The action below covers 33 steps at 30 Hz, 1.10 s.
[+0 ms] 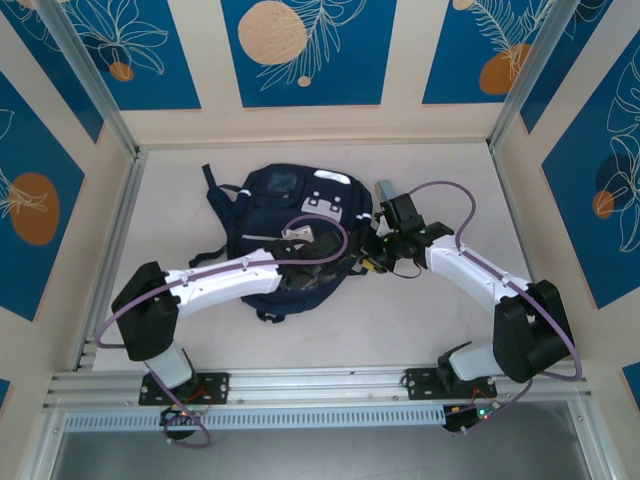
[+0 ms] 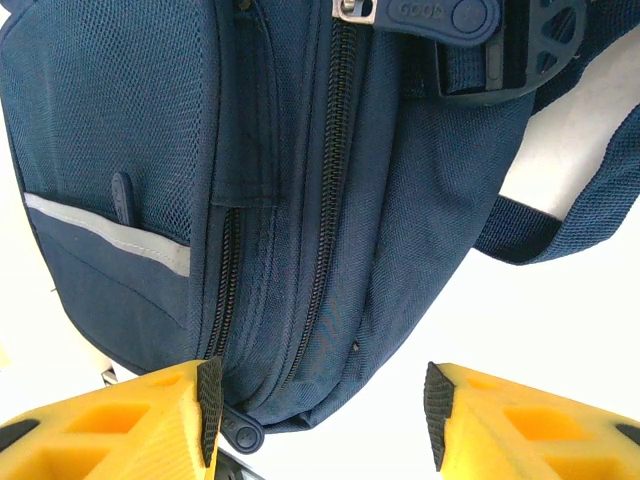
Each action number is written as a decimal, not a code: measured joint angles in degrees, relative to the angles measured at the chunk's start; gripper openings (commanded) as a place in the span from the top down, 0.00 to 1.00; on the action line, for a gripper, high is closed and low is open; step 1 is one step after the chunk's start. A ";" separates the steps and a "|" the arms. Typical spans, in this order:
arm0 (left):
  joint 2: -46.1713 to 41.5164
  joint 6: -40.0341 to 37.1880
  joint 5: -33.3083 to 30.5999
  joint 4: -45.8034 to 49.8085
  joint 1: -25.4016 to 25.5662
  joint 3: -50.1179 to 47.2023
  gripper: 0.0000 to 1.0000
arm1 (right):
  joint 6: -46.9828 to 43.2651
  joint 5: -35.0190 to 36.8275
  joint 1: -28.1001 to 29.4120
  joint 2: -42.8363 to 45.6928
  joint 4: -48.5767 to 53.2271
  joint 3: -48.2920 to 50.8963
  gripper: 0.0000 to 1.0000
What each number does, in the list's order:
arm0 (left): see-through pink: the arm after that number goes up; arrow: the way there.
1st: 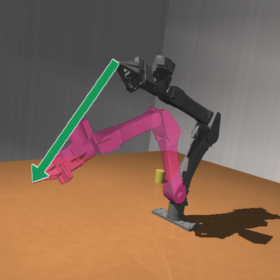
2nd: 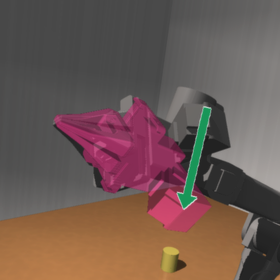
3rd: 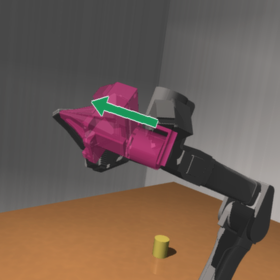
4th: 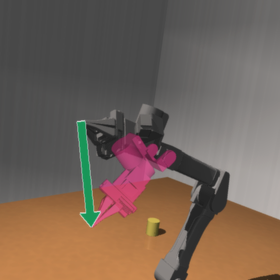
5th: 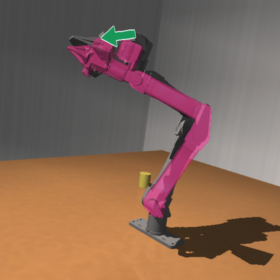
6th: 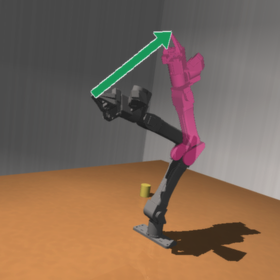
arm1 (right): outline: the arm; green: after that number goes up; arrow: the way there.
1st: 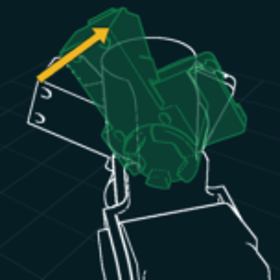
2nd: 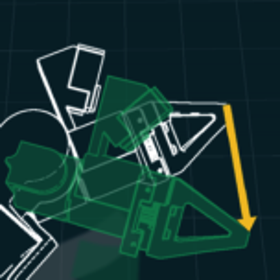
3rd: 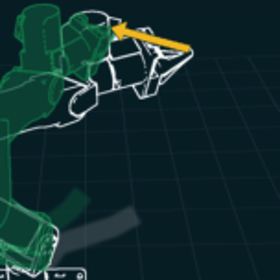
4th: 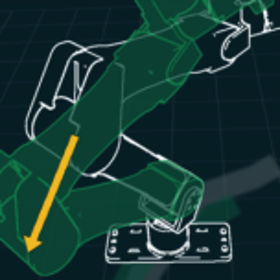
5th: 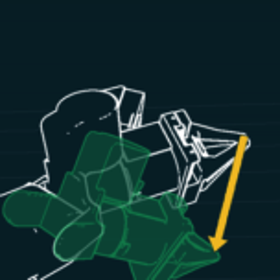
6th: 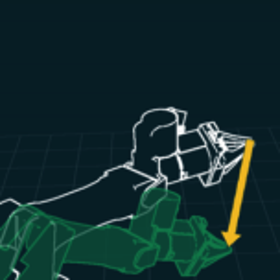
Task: Pack the student bag
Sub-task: Unzip the student bag at the center of the table.
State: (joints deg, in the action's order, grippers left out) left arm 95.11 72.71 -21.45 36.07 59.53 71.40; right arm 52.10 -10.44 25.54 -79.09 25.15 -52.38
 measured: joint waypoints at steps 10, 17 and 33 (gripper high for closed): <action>0.50 -1.46 1.27 -1.33 0.02 -0.04 0.97 | 0.00 -0.02 0.39 -0.13 0.00 -0.07 0.43; -0.15 -3.41 1.44 -2.43 0.02 -1.49 1.00 | 1.03 -1.84 0.76 -1.46 -1.22 -0.76 0.51; -4.00 -9.94 0.74 -3.61 0.02 -4.31 1.00 | 2.43 -2.23 4.52 -11.47 -2.86 -8.57 0.82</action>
State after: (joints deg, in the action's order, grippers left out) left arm 91.11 62.76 -20.71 32.47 59.55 67.09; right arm 54.52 -12.67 30.06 -90.56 22.28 -60.95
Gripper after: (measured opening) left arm 0.040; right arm 0.246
